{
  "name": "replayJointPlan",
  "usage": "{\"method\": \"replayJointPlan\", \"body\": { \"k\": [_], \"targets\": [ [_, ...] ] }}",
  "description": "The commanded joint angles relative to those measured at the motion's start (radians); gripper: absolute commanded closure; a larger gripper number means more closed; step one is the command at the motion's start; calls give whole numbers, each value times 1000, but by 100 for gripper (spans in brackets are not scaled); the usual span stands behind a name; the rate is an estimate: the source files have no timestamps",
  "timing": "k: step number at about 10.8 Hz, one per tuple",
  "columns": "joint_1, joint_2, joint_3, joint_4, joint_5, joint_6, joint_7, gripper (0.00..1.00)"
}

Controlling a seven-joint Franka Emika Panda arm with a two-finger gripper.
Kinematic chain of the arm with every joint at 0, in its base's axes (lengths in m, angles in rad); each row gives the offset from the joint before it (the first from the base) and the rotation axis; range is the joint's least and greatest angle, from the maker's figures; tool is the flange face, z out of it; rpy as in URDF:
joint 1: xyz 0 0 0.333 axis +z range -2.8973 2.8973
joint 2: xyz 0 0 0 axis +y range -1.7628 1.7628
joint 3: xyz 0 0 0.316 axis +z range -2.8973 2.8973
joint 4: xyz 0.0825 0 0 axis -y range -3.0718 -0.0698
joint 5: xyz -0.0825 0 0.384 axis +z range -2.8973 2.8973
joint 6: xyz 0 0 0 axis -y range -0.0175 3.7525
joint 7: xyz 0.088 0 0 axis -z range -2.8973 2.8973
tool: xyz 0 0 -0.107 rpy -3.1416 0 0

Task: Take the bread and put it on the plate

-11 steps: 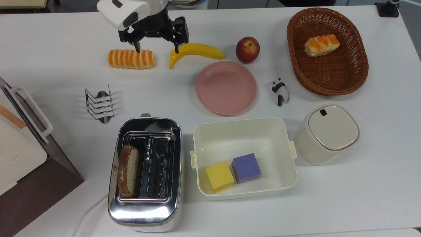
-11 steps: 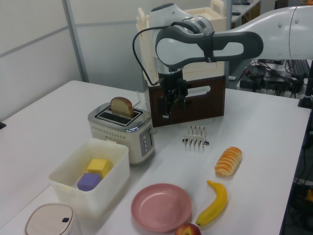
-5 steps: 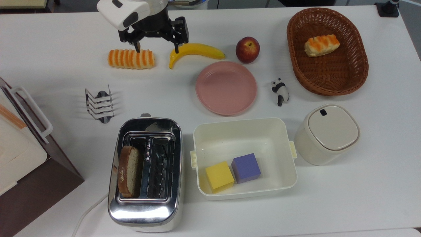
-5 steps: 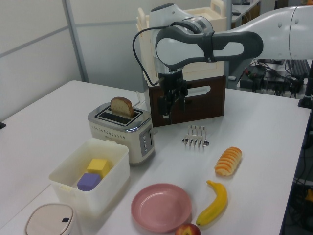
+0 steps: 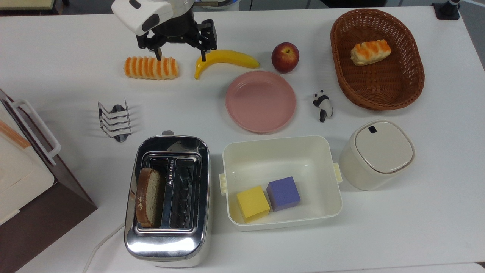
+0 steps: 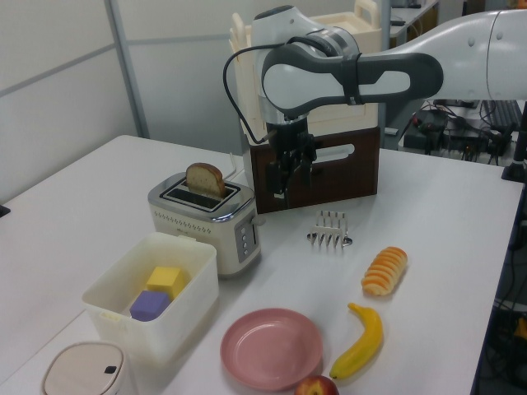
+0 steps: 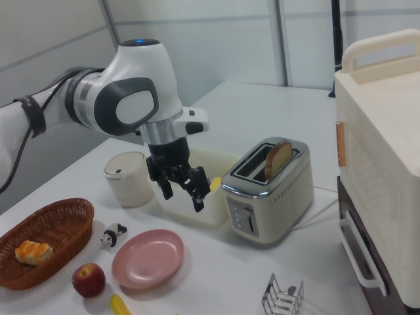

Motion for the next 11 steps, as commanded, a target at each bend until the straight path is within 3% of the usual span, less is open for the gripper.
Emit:
{"method": "replayJointPlan", "body": {
  "k": [1, 7, 9, 11],
  "targets": [
    [9, -22, -13, -21, 1, -1, 8, 0],
    [11, -6, -8, -18, -4, 92, 8, 0],
    [12, 10, -8, -18, 4, 176, 17, 0],
    [12, 28, -8, -16, 11, 387, 72, 0]
  ]
}}
